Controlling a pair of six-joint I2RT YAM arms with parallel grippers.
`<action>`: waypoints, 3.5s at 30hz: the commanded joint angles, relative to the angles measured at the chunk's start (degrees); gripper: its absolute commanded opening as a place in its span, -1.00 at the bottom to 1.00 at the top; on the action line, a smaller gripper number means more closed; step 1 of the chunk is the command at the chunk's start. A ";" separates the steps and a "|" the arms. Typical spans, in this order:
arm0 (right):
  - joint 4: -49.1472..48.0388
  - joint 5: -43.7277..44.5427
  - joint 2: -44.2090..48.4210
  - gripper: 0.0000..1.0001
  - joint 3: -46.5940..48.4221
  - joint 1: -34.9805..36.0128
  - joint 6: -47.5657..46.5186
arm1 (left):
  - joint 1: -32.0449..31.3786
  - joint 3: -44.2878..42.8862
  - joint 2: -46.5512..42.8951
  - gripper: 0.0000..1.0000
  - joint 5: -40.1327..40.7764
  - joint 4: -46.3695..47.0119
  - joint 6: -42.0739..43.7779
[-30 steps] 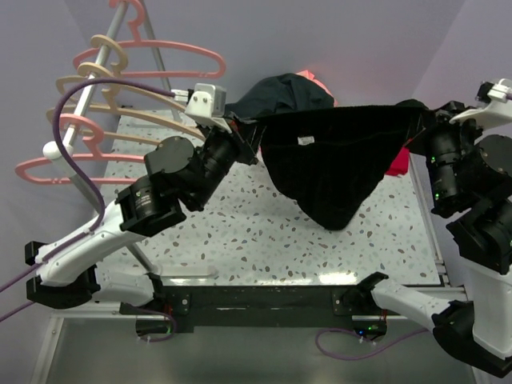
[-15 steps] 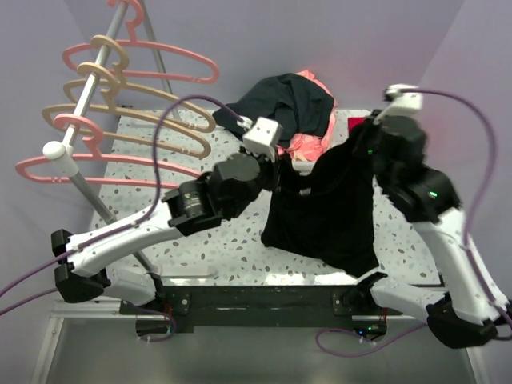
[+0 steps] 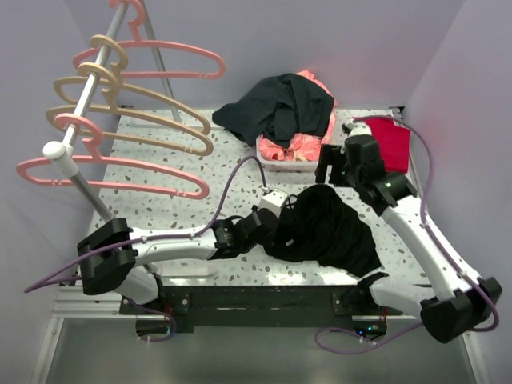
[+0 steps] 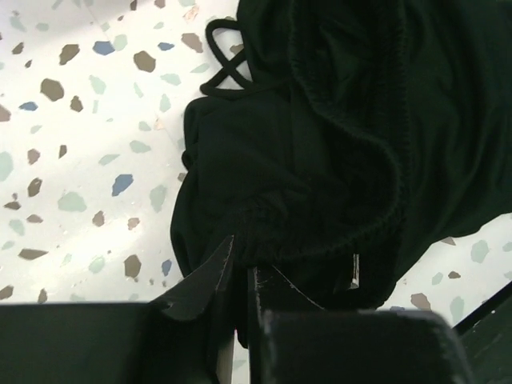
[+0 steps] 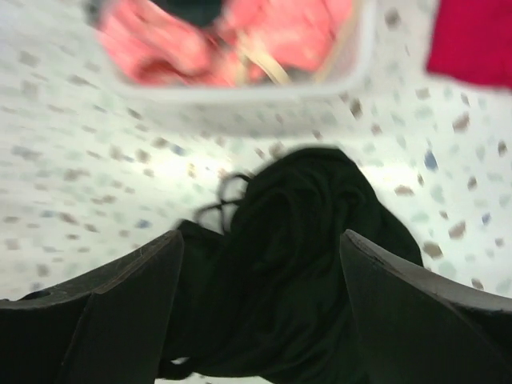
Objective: Place the shorts on the hanger
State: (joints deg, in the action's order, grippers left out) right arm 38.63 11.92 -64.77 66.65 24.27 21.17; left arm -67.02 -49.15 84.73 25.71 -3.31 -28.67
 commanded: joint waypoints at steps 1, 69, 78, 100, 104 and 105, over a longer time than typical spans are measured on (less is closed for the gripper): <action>-6.36 -11.74 5.36 0.67 10.58 3.75 -5.33 | 0.05 2.47 1.84 -0.43 -2.60 10.16 -2.71; -11.75 -10.69 -15.04 -1.00 37.59 40.59 -28.55 | 0.14 7.57 -5.01 0.94 -14.55 13.07 9.77; -3.84 -7.18 -4.23 -1.00 32.59 40.59 -27.15 | 0.14 7.92 -5.01 0.92 -13.85 13.51 9.59; 16.90 23.55 24.87 -1.00 22.29 40.59 -5.54 | 0.84 3.71 -6.24 0.72 -5.51 8.42 3.71; 28.04 30.87 25.14 -1.00 22.03 40.59 4.29 | 3.30 1.51 -6.59 0.48 -6.64 7.01 2.38; 29.90 31.23 24.79 -1.00 22.03 40.59 5.54 | 3.39 1.16 -6.25 0.37 -6.90 6.74 2.82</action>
State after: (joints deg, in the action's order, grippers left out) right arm 57.91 33.87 -38.48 88.75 64.82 16.05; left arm -65.14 -44.14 80.16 17.04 3.42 -24.12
